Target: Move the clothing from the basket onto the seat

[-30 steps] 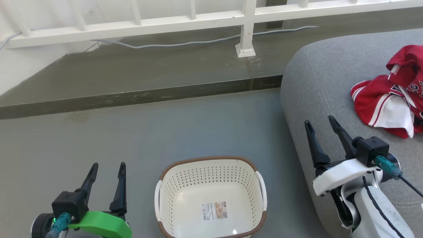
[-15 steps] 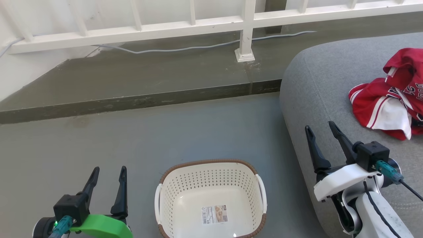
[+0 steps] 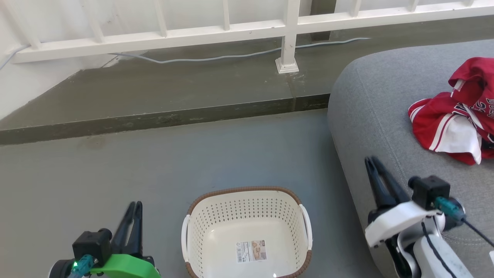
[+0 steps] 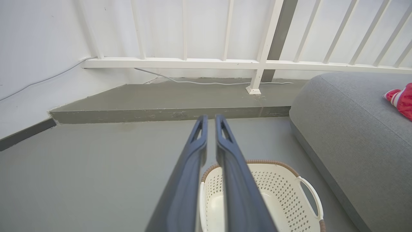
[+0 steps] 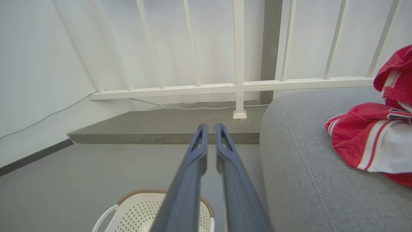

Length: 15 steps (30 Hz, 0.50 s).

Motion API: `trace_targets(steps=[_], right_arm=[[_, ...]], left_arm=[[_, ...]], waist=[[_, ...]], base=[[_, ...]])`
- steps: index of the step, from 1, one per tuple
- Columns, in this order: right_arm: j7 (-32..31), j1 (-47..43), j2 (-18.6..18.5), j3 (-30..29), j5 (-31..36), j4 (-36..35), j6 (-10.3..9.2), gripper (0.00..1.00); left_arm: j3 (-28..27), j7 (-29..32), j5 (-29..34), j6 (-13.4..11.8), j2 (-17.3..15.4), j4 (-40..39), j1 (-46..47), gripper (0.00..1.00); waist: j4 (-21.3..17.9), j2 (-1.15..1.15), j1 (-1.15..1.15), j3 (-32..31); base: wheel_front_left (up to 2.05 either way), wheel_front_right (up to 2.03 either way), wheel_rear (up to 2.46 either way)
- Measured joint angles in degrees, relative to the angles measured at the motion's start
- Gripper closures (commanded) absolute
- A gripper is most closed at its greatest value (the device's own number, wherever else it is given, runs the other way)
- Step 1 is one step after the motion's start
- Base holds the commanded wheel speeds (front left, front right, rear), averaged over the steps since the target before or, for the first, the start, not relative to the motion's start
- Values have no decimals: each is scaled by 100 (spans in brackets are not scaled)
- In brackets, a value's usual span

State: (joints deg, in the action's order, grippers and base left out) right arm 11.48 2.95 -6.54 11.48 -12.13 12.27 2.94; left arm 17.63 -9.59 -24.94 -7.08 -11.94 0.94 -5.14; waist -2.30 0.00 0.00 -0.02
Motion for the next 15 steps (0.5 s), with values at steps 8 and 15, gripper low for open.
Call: trace_targets(steps=[8,15], right_arm=[[-48,-137,69,-73,-267,118,4,100],[-235,-113,97,-294,-959,179,8,100]], left_arm=[[38,3,-281,53,68,41,-92,100],[-109,57,-953,109,169,42,-112,100]], waist=[[17,0,0,3],[36,0,0,7]], base=[[0,0,0],[0,0,0]])
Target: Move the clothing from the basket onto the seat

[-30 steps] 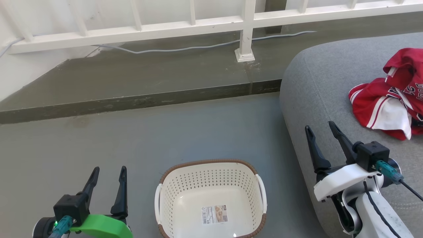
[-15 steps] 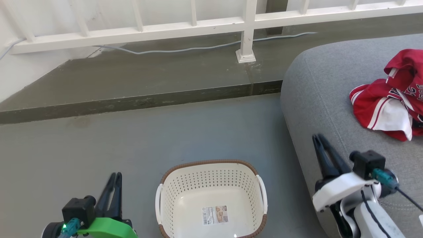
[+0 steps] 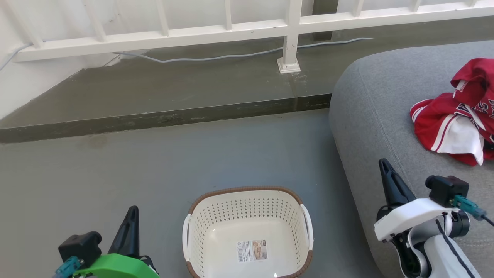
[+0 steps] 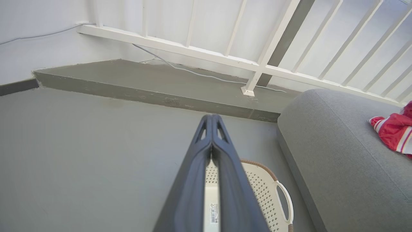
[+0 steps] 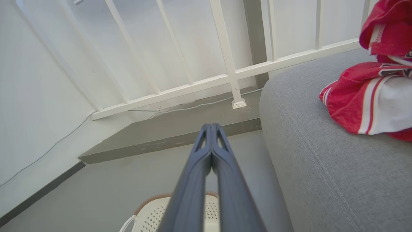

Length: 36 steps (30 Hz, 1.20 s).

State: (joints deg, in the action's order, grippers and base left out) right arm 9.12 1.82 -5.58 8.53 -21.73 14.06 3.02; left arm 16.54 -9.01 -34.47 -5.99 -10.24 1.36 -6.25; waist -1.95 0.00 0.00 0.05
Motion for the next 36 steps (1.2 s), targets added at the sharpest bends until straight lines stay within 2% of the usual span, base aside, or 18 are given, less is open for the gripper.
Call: trace_targets(steps=[6,36], right_arm=[[-122,1,12,-80,-634,21,49,100],[-677,17,133,-664,-2887,83,170,100]], left_arm=[[-143,100,-410,52,36,22,1,100],[-710,505,-2492,457,179,405,188,100]], waist=[[12,0,0,2],[73,0,0,8]], base=[[0,0,0],[0,0,0]])
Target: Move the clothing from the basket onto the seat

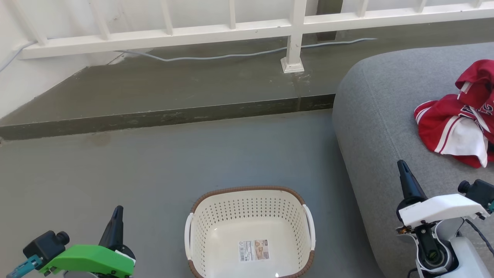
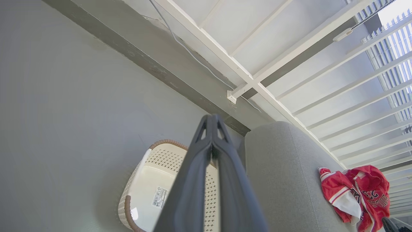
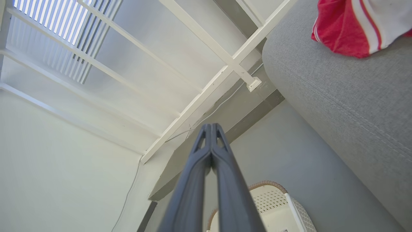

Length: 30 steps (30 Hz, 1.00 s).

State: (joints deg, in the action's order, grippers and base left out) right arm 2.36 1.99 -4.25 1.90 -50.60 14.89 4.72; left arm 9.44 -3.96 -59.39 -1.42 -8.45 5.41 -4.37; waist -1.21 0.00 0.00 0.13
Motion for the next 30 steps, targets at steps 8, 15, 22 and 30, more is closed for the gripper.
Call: trace_targets(steps=[8,15,22,30], right_arm=[[-144,16,35,-158,-630,15,9,100],[-250,31,57,-291,-1165,29,34,100],[-352,73,71,-389,-1636,38,77,100],[-482,108,87,-545,-2249,46,96,100]], left_arm=[[-129,97,-499,99,38,154,66,100],[-238,199,-1023,200,60,263,163,100],[-375,278,-1444,277,91,356,223,100],[-509,386,-1942,420,180,505,335,100]], waist=[[18,0,0,1],[34,0,0,2],[48,0,0,3],[66,0,0,3]], base=[[0,0,0],[0,0,0],[0,0,0],[0,0,0]])
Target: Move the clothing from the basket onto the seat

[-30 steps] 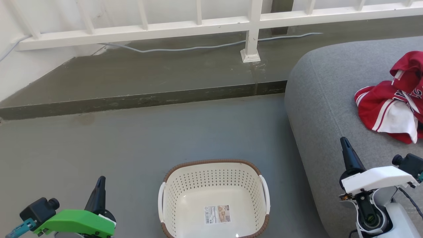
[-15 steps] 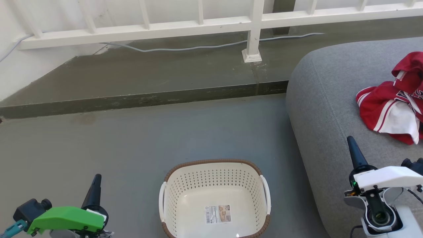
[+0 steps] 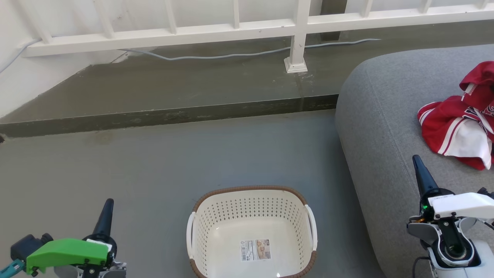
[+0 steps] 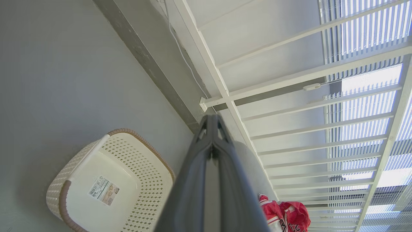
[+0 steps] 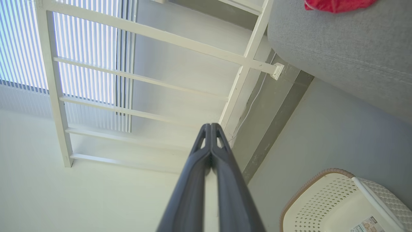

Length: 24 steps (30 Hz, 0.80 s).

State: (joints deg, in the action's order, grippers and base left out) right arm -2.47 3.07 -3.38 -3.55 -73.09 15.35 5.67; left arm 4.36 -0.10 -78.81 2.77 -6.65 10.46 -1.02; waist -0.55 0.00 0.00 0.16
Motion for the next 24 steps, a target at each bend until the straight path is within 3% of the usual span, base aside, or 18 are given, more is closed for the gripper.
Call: trace_targets(steps=[24], right_arm=[[-374,8,116,-437,-1841,47,88,100]], left_arm=[[-432,283,-1660,370,159,388,290,100]], waist=[[53,0,0,3]], base=[[0,0,0]])
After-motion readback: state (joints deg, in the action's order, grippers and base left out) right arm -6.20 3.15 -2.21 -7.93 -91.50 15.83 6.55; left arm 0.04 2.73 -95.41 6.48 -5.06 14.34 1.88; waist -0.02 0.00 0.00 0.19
